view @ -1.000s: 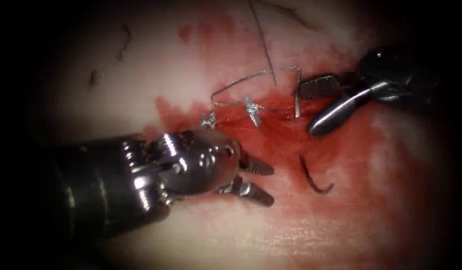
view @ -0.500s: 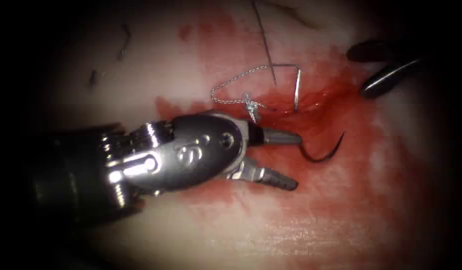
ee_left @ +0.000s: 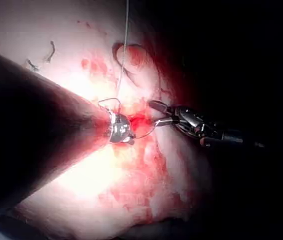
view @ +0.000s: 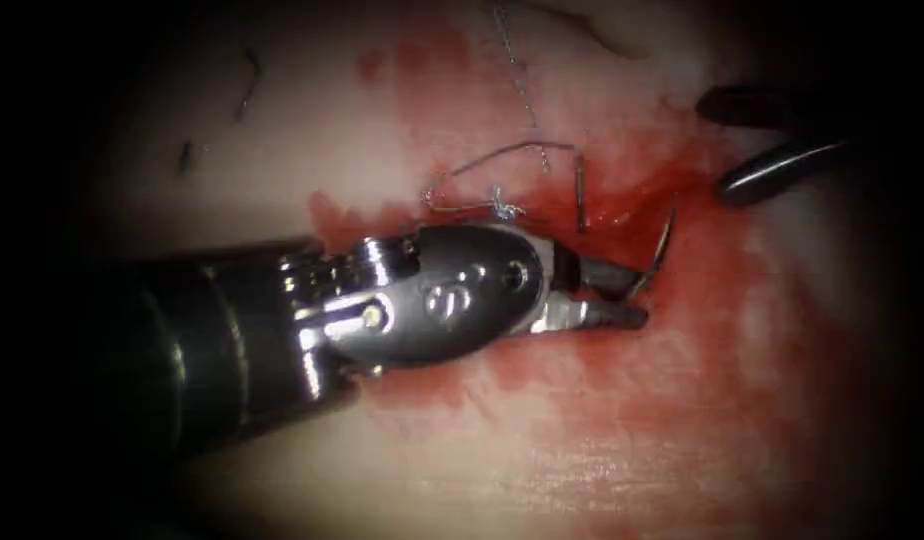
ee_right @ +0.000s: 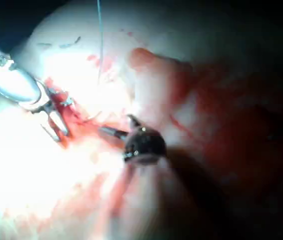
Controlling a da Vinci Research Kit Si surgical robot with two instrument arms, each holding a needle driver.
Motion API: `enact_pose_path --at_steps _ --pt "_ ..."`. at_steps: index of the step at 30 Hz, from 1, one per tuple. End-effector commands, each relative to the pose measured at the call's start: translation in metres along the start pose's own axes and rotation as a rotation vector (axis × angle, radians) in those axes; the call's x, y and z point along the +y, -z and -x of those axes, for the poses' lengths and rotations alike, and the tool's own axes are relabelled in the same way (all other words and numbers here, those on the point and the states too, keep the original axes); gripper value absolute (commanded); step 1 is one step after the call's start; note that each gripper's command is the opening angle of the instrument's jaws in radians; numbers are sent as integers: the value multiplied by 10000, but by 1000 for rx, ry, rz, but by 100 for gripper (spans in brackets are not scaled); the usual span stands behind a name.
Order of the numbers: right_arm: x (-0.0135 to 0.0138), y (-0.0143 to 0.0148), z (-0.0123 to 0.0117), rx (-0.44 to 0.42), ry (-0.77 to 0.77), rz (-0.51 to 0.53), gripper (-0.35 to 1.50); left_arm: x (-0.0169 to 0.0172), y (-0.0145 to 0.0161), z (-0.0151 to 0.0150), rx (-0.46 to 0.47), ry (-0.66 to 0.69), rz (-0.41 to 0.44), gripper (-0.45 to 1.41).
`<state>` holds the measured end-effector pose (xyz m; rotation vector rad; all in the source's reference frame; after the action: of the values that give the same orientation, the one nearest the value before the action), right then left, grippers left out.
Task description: Wound Closure
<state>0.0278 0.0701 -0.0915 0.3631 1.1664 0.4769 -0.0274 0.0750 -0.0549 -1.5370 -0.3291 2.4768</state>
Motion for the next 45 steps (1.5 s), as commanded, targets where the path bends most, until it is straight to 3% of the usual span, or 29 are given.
enact_pose_path --at_steps 1,3,4,5,6,16,27,31,45 --pt "-17 -4 4 15 45 -37 66 -4 -5 0 -3 -2 -6 -35" --pt "-30 -2 4 27 102 -61 31 -4 -2 0 -7 1 -13 -35" --pt "-38 -3 5 28 139 -68 -10 -4 0 -1 -3 3 -17 -35" --pt "-43 -4 5 29 153 -72 -28 -5 3 -2 2 6 -21 -35" --pt "-47 -5 5 31 172 -73 -35 -5 5 -2 7 8 -23 -35" --pt "-47 -30 36 25 271 -69 -35 -7 12 -4 31 48 -25 -35" --pt "-51 -64 45 3 288 -63 -35 -12 13 -2 50 48 -21 -35" --pt "-43 -80 70 -23 312 -54 -35 -11 16 -8 96 52 -11 -35" --pt "-35 -73 66 -38 314 -12 -35 -2 30 -29 224 385 47 -35"
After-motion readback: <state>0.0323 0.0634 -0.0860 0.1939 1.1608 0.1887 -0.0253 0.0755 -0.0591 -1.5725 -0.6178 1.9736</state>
